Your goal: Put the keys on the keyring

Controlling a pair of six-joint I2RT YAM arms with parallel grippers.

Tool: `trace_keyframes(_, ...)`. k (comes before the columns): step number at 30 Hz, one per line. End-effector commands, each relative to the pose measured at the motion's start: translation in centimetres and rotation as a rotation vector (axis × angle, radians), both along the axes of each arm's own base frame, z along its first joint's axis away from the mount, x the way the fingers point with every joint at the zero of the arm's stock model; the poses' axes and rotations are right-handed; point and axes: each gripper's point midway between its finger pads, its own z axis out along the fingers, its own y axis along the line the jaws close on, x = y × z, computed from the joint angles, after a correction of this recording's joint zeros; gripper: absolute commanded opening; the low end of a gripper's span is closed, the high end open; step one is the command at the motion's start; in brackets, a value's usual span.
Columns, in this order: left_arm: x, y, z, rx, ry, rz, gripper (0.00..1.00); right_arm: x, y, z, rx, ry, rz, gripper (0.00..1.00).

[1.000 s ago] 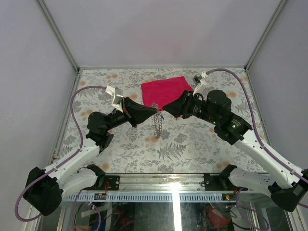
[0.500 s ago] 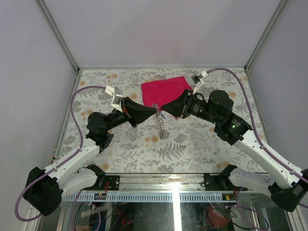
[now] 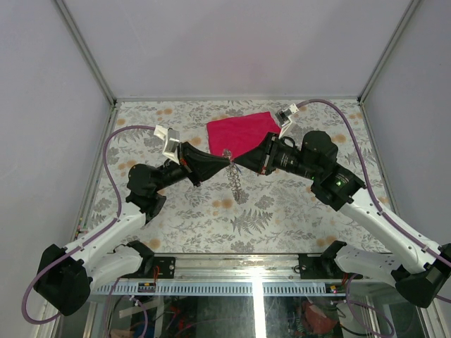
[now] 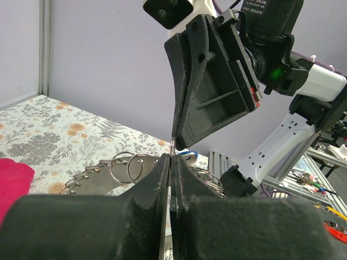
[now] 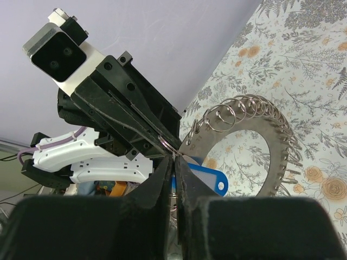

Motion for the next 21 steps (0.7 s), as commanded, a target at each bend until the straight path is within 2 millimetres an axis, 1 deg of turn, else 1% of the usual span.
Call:
trace_keyframes(1,-0.6,0.7,2.4,-0.056,-0.105,0.013,0.00,-0.1,0.1,2.4,0.048,-0.059,0.012,0.05)
trace_keyframes(4,-0.7,0.6,2.5,-0.052,-0.110,0.010,0.00,0.1,-0.2,2.2,0.026,-0.063,-0.007,0.00)
trace_keyframes(7,-0.8,0.6,2.5,-0.048,-0.114,0.003,0.00,0.1,-0.5,1.8,-0.001,-0.055,-0.016,0.00)
trace_keyframes(12,-0.9,0.6,2.6,-0.046,-0.124,-0.001,0.00,-0.1,-0.6,0.4,-0.042,-0.018,-0.013,0.00)
trace_keyframes(16,-1.0,0.5,2.7,-0.044,-0.131,-0.011,0.00,-0.2,-0.4,-0.6,-0.065,0.014,0.004,0.00)
trace_keyframes(21,-1.3,0.3,2.8,-0.043,-0.138,-0.034,0.00,-0.3,0.1,-1.2,-0.067,0.039,0.029,0.00)
